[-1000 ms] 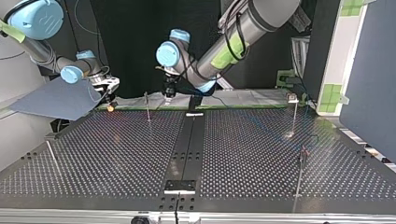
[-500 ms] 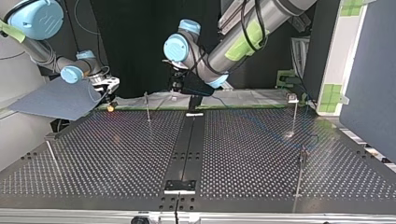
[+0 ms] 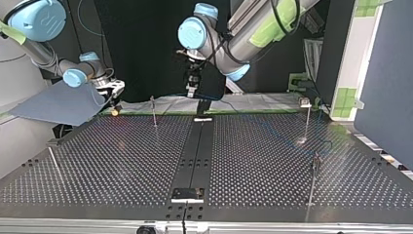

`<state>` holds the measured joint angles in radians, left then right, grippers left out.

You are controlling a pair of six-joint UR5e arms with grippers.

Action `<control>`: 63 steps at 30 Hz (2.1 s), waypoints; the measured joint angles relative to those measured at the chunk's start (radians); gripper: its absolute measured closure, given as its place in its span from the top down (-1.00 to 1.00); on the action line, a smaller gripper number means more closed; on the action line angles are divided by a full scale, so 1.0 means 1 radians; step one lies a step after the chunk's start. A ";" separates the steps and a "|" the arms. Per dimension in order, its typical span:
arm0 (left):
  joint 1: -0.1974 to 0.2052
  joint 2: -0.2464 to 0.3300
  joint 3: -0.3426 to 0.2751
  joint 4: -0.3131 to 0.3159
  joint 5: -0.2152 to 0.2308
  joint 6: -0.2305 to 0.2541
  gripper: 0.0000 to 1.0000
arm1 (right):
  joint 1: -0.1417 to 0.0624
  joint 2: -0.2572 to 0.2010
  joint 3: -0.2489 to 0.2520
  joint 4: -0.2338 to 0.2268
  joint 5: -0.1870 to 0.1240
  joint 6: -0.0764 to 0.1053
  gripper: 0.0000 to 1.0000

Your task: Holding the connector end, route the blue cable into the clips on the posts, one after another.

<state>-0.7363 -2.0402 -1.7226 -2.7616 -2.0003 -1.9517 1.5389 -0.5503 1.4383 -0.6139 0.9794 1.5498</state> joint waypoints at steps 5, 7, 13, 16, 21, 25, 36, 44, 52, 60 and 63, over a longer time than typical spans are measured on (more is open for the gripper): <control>-0.003 0.052 -0.052 0.022 -0.004 0.001 1.00 | 0.002 -0.001 0.000 0.032 0.014 -0.045 -1.00; -0.007 0.075 -0.076 0.027 -0.007 0.003 1.00 | 0.003 -0.002 0.000 0.046 0.016 -0.067 -1.00; -0.016 0.142 -0.142 0.038 -0.022 0.007 1.00 | 0.008 -0.018 0.002 0.091 0.023 -0.124 -1.00; -0.019 0.176 -0.176 0.043 -0.023 0.008 1.00 | 0.010 -0.037 0.010 0.108 0.034 -0.145 -1.00; -0.021 0.227 -0.227 0.044 -0.024 0.010 1.00 | 0.011 -0.085 0.043 0.113 0.060 -0.162 -1.00; -0.025 0.268 -0.268 0.045 -0.024 0.012 1.00 | 0.010 -0.125 0.066 0.114 0.076 -0.167 -1.00; -0.032 0.371 -0.372 0.045 -0.021 0.013 1.00 | 0.002 -0.222 0.097 0.118 0.073 -0.162 -1.00; -0.037 0.459 -0.459 0.055 -0.022 0.027 1.00 | 0.010 -0.298 0.111 0.117 0.066 -0.163 -1.00; -0.039 0.512 -0.541 0.126 -0.018 0.031 1.00 | 0.046 -0.337 0.125 0.115 0.069 -0.191 -1.00; -0.039 0.438 -0.580 0.214 -0.003 0.058 1.00 | 0.085 -0.339 0.127 0.101 0.080 -0.178 -1.00; -0.038 0.406 -0.581 0.247 0.014 0.060 1.00 | 0.089 -0.339 0.127 0.085 0.074 -0.172 -1.00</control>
<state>-0.7743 -1.6339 -2.3033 -2.5149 -1.9866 -1.8915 1.6279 -0.8894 1.5656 -0.5293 1.0532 1.3782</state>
